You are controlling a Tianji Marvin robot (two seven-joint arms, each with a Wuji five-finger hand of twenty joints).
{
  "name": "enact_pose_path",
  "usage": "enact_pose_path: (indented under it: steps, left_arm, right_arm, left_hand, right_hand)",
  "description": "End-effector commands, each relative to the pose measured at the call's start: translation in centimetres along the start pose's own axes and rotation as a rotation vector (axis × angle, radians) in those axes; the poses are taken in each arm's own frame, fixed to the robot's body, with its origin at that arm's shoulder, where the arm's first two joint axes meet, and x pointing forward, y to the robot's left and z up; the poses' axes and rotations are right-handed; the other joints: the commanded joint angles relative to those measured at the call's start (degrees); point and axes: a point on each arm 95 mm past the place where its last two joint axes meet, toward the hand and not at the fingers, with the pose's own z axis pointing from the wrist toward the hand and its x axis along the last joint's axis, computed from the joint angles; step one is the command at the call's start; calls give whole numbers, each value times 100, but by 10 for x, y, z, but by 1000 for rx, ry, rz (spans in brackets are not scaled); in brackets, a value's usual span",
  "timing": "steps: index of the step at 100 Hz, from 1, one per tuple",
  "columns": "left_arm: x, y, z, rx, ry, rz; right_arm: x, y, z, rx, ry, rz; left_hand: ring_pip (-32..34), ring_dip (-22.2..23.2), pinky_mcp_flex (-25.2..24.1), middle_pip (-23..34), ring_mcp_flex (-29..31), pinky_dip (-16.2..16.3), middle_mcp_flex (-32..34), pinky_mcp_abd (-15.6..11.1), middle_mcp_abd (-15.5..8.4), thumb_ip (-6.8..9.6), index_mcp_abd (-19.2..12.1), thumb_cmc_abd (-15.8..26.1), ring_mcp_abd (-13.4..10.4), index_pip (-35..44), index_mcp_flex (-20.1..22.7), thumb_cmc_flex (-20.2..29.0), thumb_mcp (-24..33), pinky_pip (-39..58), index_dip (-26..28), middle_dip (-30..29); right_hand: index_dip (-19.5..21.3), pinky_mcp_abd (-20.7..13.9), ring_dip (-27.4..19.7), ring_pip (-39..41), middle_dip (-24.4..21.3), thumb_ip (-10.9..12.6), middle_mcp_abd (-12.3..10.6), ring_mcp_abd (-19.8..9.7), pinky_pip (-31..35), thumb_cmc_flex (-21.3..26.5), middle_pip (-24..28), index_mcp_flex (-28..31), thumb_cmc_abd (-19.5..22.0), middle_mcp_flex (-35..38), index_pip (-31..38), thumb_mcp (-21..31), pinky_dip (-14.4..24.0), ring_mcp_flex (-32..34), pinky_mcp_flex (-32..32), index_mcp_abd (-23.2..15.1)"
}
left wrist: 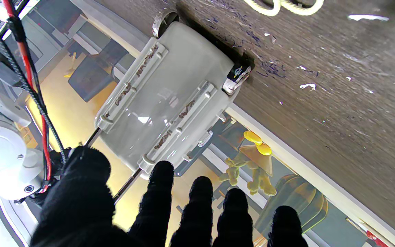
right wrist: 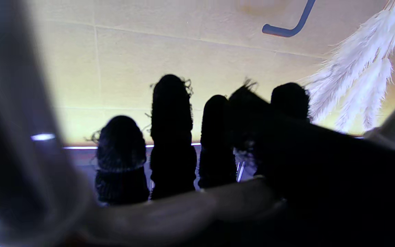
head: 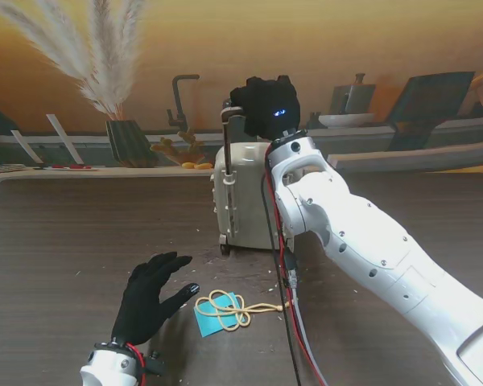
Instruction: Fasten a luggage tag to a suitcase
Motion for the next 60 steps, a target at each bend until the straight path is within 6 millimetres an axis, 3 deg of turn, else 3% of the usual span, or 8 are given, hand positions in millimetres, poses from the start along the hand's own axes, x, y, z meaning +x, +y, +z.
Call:
enact_pose_path:
  steps: [1,16,24,34,45,60]
  left_arm:
    - [3,1,0,-15,8,3]
    - [4,2,0,-16,13,3]
    - [4,3,0,-16,15,6]
    - [5,3,-1,-14,17,7]
    - [5,3,-1,-12,20,9]
    - [5,4,-1,-14,25,9]
  right_arm:
    - [-4,2,-4,6,2,1]
    - [-7,8,-12,32,10,3]
    - [-8,11,-15,58,16,5]
    - [-10,14,-19,72,24,9]
    - [-12,17,-24,90,30,11]
    - [-14,24,-33,108,41,15]
  left_hand:
    - [-15,-174,-20,4,21,42,33,-460,-111,-7,6,208,-137,35,98,-8,-133,-90,-29,-120]
    - [-13,-174,-21,5,25,41,34,-463,-117,-4,7,205,-137,38,96,15,-125,-90,-28,-120]
    - [-12,-173,-19,7,28,41,36,-464,-120,-4,4,202,-136,42,100,32,-122,-90,-26,-119]
    - [-11,-173,-15,10,28,41,38,-459,-113,-2,10,194,-134,48,108,60,-120,-89,-25,-119]
    - [-11,-174,-16,11,27,39,36,-465,-119,-2,2,197,-133,48,106,73,-122,-90,-26,-119]
    - [-9,-174,-15,15,28,38,36,-466,-117,-2,4,193,-134,51,104,88,-123,-91,-26,-118]
  right_hand:
    - [-474,139,-50,-416,-124,23,-40,75,-327,-226,-272,-402,-233,-262,-43,339,-122,-214,-283,-83]
    - [-792,175,-202,-1260,-407,327,-51,65,-972,-858,-541,-857,-193,-681,-436,455,-290,-575,-786,142]
    - [-783,187,-332,-1779,-647,531,-57,125,-1378,-1086,-623,-1074,-85,-977,-745,281,-393,-769,-1078,350]
    - [-550,212,-456,-2222,-923,768,-70,165,-1699,-1213,-740,-1059,-324,-1079,-1052,200,-494,-852,-1212,464]
    - [-492,234,-512,-2444,-1007,658,-63,214,-1853,-1324,-843,-1142,-597,-1178,-1222,17,-540,-946,-1332,552]
    - [-494,263,-546,-2649,-1075,436,-46,269,-1992,-1646,-965,-1260,-651,-1302,-1407,-413,-548,-1062,-1463,670]
